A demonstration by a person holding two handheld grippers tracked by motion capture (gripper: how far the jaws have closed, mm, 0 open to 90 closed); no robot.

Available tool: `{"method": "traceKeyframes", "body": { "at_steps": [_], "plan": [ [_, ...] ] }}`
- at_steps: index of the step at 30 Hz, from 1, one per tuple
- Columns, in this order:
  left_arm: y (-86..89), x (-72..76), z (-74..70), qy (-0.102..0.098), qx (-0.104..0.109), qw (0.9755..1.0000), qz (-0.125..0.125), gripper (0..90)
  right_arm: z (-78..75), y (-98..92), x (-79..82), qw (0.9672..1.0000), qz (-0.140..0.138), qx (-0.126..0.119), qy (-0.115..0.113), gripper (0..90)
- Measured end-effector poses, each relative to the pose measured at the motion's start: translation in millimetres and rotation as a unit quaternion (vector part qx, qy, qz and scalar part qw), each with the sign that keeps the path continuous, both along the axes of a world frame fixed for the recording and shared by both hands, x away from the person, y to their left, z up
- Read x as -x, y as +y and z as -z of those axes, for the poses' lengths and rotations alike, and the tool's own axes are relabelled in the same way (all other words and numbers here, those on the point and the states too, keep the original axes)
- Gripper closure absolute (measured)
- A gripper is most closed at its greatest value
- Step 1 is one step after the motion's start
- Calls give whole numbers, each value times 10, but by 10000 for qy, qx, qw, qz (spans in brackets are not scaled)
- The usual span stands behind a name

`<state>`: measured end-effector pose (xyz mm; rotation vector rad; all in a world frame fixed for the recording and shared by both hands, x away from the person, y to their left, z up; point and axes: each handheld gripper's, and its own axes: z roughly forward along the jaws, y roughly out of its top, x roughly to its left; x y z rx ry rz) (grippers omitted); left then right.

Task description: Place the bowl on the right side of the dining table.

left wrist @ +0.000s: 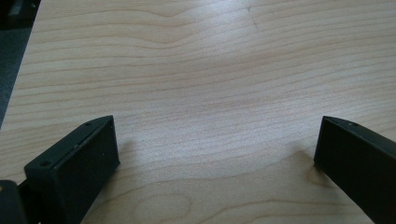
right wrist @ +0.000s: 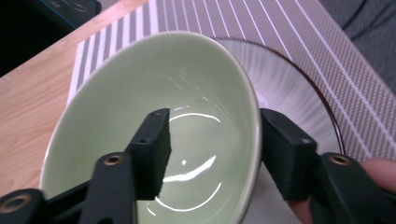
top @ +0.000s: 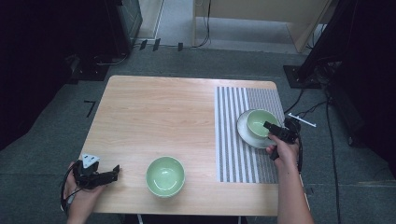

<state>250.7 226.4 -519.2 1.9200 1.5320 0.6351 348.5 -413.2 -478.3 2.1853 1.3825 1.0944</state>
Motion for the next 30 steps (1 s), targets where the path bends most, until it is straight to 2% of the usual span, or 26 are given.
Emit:
{"method": "traceKeyframes", "body": {
  "at_steps": [3,7,8,9,10,14,20,24,30],
  "plan": [
    [0,0,0,1,-1,10000,1,0,-30,29,21,9995,-148,242,-141,259],
    [0,0,0,0,0,10000,0,0,-60,35,59,9982,-163,528,-253,170],
    [0,0,0,1,-1,10000,1,0,-65,36,69,9977,-182,551,-340,146],
    [0,0,0,1,-1,10000,1,0,-82,41,91,9962,-237,718,-439,116],
    [1,0,0,0,-5,10000,4,0,-82,41,91,9962,-237,718,-439,116],
    [0,0,0,1,-1,10000,0,0,-120,63,126,9936,-416,823,-655,3],
    [0,0,0,1,-1,10000,0,0,-153,117,204,9874,-550,1163,-924,0],
    [0,0,0,2,0,10000,1,0,-160,152,257,9828,-695,1399,-990,0],
    [0,0,-1,3,0,10000,1,0,-186,172,355,9797,-710,1483,-1146,0]
  ]
}}
